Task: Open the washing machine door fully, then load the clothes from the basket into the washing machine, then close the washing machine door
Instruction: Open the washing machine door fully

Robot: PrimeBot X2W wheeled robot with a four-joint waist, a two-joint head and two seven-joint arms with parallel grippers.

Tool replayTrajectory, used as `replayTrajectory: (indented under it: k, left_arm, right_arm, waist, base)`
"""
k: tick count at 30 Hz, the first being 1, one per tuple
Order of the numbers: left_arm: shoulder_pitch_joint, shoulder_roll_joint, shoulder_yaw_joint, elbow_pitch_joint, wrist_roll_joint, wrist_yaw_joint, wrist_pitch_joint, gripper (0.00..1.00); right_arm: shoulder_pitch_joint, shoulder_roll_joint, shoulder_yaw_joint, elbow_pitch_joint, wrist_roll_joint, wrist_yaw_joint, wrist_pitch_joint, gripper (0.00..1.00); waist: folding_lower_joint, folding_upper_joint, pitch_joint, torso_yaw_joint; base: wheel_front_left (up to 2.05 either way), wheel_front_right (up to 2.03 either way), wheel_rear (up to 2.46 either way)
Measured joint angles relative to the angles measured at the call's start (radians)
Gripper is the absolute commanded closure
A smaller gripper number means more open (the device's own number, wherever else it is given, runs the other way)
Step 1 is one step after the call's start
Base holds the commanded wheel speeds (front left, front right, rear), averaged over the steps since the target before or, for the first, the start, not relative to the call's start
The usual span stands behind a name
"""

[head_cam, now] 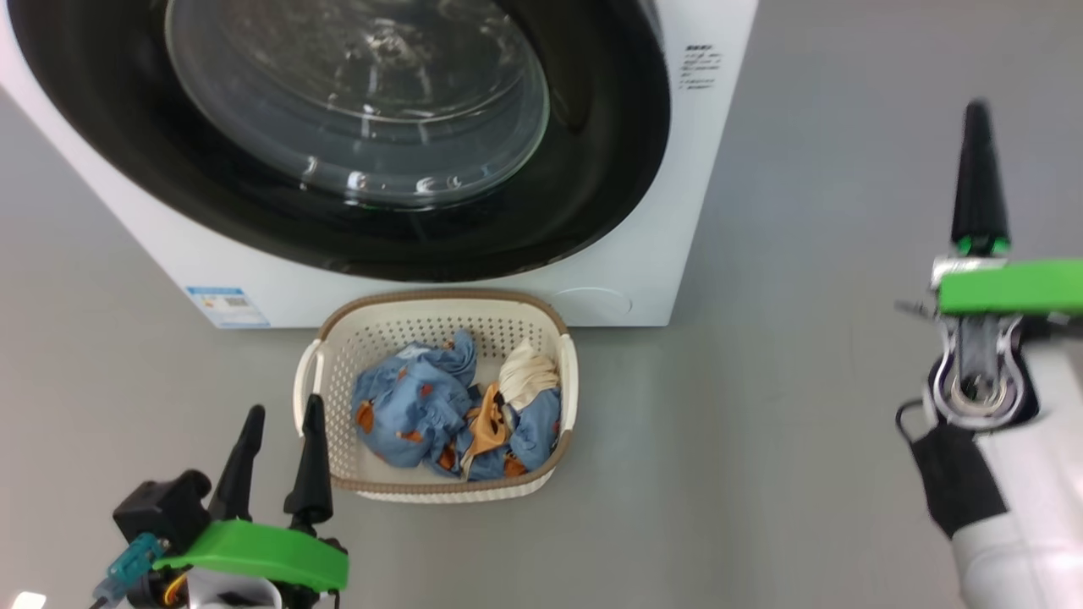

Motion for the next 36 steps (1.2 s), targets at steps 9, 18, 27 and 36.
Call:
replayTrajectory:
  k: [9, 18, 27, 36]
  left_arm:
    - [-0.048, -0.002, -0.025, -0.002, -0.016, 0.0, 0.0, 0.0]
    - [-0.084, -0.004, -0.064, -0.002, -0.063, 0.0, 0.0, 0.0]
    - [-0.112, -0.005, -0.093, -0.004, -0.08, 0.0, 0.0, 0.0]
    - [-0.133, -0.006, -0.104, -0.008, -0.101, 0.0, 0.0, 0.0]
  right_arm:
    - [-0.202, -0.114, 0.084, 0.058, 0.416, 0.0, 0.146, 1.0]
    - [-0.359, -0.202, 0.184, 0.202, 0.504, 0.0, 0.411, 1.0]
    - [-0.463, -0.237, 0.246, 0.272, 0.534, 0.0, 0.577, 1.0]
    - [-0.532, -0.253, 0.247, 0.323, 0.552, 0.0, 0.64, 1.0]
  waist:
    - [0.0, 0.0, 0.06, 0.049]
    - [0.0, 0.0, 0.111, 0.108]
    - [0.0001, 0.0, 0.17, 0.152]
    - [0.0, 0.0, 0.225, 0.171]
  base:
    - [0.0, 0.0, 0.0]
    - [0.0, 0.0, 0.0]
    - [0.0, 0.0, 0.0]
    - [0.0, 0.0, 0.0]
